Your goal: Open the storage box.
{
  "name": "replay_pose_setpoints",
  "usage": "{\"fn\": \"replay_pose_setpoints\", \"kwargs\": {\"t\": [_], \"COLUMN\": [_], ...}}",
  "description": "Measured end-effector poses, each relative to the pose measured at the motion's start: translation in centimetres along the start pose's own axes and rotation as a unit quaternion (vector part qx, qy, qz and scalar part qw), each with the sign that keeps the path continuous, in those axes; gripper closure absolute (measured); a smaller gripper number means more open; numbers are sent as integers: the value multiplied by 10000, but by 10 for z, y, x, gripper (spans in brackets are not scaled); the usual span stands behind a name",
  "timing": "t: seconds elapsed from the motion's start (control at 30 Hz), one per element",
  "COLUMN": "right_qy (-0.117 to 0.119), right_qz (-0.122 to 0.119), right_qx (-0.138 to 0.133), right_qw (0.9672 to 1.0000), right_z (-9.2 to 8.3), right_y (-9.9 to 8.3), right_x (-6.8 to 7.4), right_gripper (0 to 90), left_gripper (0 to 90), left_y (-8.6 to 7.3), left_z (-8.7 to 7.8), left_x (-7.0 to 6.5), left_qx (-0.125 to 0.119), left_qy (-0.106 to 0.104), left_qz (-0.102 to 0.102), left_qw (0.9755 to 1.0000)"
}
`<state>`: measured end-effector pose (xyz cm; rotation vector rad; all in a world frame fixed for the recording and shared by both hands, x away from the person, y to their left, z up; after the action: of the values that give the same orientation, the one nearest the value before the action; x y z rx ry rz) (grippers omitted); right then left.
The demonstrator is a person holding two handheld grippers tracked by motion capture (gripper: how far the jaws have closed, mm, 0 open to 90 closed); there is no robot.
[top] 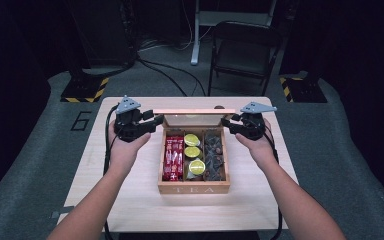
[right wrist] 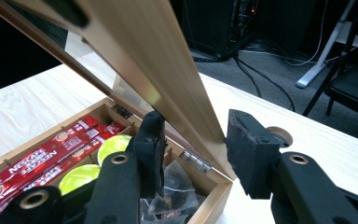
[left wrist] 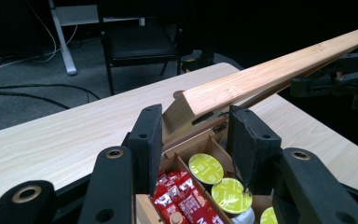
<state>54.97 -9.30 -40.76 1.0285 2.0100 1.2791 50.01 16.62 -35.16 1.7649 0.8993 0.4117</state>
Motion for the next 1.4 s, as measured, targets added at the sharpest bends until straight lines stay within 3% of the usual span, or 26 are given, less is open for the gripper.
{"fn": "replay_pose_setpoints", "kwargs": {"t": [0.43,0.87,1.0,1.4], "right_qy": [-107,-223,-209,-190], "right_qz": [-25,58,132,251], "right_qx": [195,179,199,201], "right_qw": [9997,9996,9995,9993], "right_z": [20,30,32,38], "right_y": [-9,-12,-12,-12], "right_x": [-7,-13,-14,-17], "right_gripper": [577,600,601,600], "left_gripper": [566,572,572,571], "left_y": [8,16,19,23], "left_z": [5,12,14,20], "left_x": [5,13,16,22], "left_qx": [-15,-99,-60,-72], "left_qy": [94,150,218,259], "left_qz": [-5,-18,160,165], "left_qw": [10000,9998,9996,9995]}}
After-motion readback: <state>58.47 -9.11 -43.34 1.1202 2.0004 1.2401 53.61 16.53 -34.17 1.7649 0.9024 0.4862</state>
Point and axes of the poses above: each handheld gripper's, and its own axes: z roughly forward along the jaws, y roughly out of its top, x roughly to its left, the point moved 9 cm from there along z, roughly forward along the jaws, and after that the axes turned 7 degrees about -y, right-handed, at the moved point
